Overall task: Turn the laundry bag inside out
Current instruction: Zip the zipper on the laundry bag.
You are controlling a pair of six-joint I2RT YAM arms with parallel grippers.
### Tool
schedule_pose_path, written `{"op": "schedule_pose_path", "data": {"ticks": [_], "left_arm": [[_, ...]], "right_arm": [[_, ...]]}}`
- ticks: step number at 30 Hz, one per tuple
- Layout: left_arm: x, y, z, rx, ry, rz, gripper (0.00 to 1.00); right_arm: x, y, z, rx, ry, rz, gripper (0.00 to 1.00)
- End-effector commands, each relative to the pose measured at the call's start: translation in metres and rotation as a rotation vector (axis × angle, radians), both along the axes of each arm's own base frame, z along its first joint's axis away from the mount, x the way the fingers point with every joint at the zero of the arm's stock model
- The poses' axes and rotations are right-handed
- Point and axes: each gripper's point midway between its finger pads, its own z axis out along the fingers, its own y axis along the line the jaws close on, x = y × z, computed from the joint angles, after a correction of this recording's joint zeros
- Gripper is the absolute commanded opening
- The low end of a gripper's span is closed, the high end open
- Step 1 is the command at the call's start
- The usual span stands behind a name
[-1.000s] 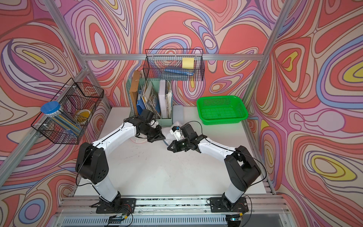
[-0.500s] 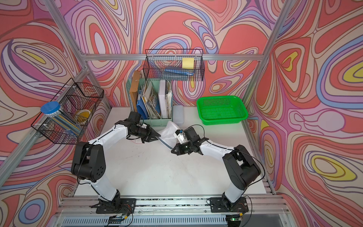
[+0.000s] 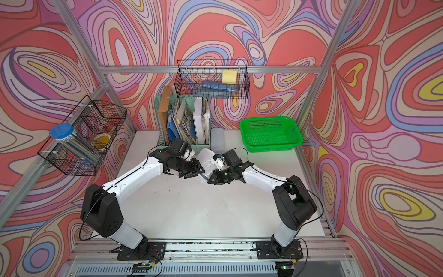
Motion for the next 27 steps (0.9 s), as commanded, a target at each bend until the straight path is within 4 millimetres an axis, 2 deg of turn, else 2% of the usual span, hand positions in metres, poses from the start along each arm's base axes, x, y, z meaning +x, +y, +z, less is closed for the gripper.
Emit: {"op": "schedule_pose_path", "data": {"ticks": [1, 4, 7, 9, 11, 17, 22, 24, 26, 27], "left_arm": [[-0.003, 0.021, -0.007, 0.174, -0.010, 0.014, 0.60], [0.004, 0.038, 0.004, 0.198, -0.032, 0.052, 0.69], [0.011, 0.047, 0.024, 0.166, -0.050, 0.072, 0.75], [0.013, 0.042, 0.037, 0.141, -0.067, 0.059, 0.75], [0.010, 0.029, 0.041, 0.083, -0.048, 0.040, 0.75], [-0.012, -0.006, 0.018, 0.064, 0.030, -0.016, 0.67], [-0.008, -0.007, 0.000, 0.116, 0.067, 0.007, 0.62], [-0.006, -0.007, -0.006, 0.133, 0.083, 0.016, 0.56], [-0.005, -0.005, -0.012, 0.154, 0.100, 0.024, 0.44], [-0.005, -0.003, -0.015, 0.168, 0.105, 0.028, 0.42]], "right_arm": [[0.007, 0.009, 0.014, 0.035, -0.027, 0.011, 0.00], [0.006, 0.006, 0.011, 0.020, -0.027, 0.003, 0.00], [0.006, 0.004, 0.009, 0.012, -0.024, -0.003, 0.00], [0.006, 0.005, 0.010, 0.014, -0.022, -0.004, 0.00], [0.007, 0.006, 0.012, 0.016, -0.028, -0.004, 0.00], [0.009, 0.011, 0.018, 0.016, -0.045, 0.001, 0.00], [0.006, 0.016, 0.020, 0.012, -0.058, 0.016, 0.00], [0.003, 0.017, 0.021, 0.013, -0.059, 0.023, 0.00], [0.004, 0.016, 0.023, 0.013, -0.066, 0.023, 0.00], [0.003, 0.016, 0.025, 0.013, -0.069, 0.022, 0.00]]}}
